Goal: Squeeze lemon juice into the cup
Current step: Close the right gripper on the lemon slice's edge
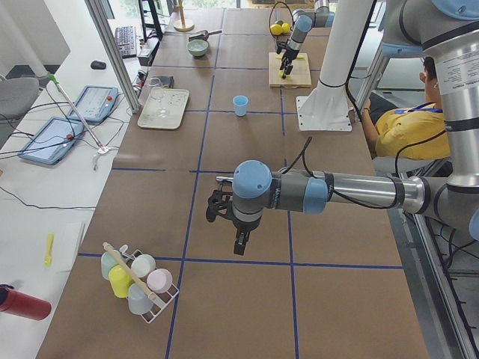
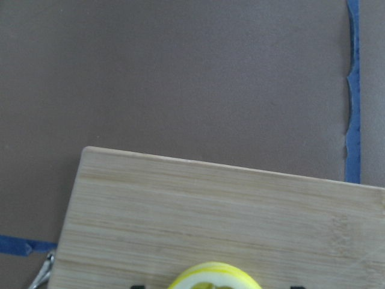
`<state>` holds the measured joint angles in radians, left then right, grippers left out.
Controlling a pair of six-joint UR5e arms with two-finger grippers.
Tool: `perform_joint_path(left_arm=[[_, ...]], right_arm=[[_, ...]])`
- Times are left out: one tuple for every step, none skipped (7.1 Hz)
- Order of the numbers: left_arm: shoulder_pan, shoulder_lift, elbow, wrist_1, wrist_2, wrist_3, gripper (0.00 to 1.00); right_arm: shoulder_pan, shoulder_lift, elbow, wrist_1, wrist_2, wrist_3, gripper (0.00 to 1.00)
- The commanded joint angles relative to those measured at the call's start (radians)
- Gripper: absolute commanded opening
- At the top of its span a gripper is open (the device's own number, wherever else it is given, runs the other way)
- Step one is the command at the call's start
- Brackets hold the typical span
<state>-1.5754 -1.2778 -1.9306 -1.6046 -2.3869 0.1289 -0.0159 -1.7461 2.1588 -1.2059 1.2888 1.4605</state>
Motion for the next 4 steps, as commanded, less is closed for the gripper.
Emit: perform_joint_path(left_arm=[[0.000, 0.000, -0.001, 0.000, 0.000, 0.000, 1.00], [0.000, -0.002, -0.001, 0.000, 0.000, 0.000, 1.00], [-0.002, -0.002, -0.001, 0.000, 0.000, 0.000, 1.00], [-0.002, -0.002, -0.001, -0.002, 0.001, 0.000, 1.00]], right_arm=[[0.004, -0.003, -0.001, -0.004, 0.001, -0.011, 0.78], [0.004, -0.003, 0.003, -0.003, 0.001, -0.011, 0.78], [0.004, -0.003, 0.003, -0.004, 0.003, -0.011, 0.76], [0.004, -0.003, 0.004, -0.004, 0.004, -0.011, 0.68]])
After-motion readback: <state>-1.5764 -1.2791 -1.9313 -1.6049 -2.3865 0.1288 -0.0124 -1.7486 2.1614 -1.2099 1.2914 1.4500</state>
